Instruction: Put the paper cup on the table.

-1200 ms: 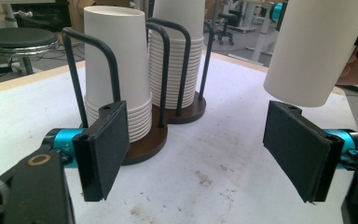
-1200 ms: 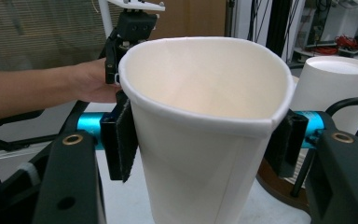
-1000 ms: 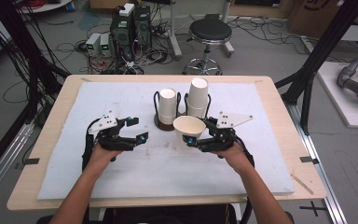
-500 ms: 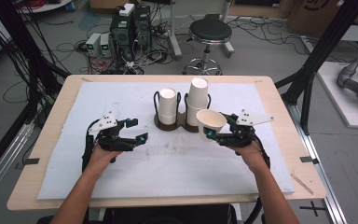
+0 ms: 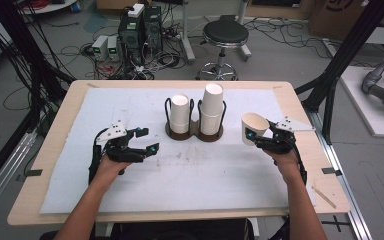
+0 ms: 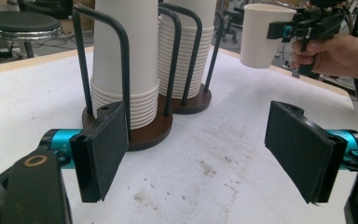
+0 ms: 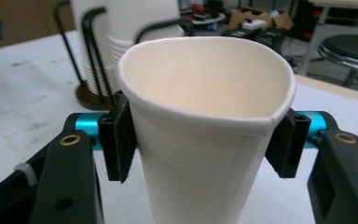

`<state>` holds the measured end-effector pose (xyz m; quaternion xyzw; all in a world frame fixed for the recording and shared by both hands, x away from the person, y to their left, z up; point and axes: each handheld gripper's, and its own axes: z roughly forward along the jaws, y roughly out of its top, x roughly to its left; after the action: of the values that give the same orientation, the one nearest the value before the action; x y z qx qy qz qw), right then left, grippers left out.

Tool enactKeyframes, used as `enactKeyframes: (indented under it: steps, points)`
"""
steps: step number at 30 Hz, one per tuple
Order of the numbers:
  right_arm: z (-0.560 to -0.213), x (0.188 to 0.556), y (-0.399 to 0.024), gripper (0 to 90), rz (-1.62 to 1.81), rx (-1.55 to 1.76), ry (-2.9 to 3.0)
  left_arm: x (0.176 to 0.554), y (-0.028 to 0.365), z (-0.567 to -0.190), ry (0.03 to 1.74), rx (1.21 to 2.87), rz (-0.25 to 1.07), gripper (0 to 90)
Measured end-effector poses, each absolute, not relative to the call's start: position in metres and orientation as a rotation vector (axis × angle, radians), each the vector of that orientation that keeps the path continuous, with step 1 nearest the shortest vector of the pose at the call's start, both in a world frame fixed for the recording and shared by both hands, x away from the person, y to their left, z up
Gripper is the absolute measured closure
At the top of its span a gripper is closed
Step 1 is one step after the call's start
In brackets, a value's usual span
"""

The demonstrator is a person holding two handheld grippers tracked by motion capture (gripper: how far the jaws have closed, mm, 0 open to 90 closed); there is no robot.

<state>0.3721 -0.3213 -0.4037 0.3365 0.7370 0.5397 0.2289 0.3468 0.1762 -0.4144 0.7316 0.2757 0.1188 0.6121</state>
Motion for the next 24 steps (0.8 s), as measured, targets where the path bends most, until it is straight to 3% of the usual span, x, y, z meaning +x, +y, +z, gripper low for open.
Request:
enactKeyframes:
  steps: [24]
  points:
    - [-0.429,0.385,-0.329,33.5,1.340,1.113,2.141,0.347,0.179,-0.415,0.646,1.696,0.281,21.4]
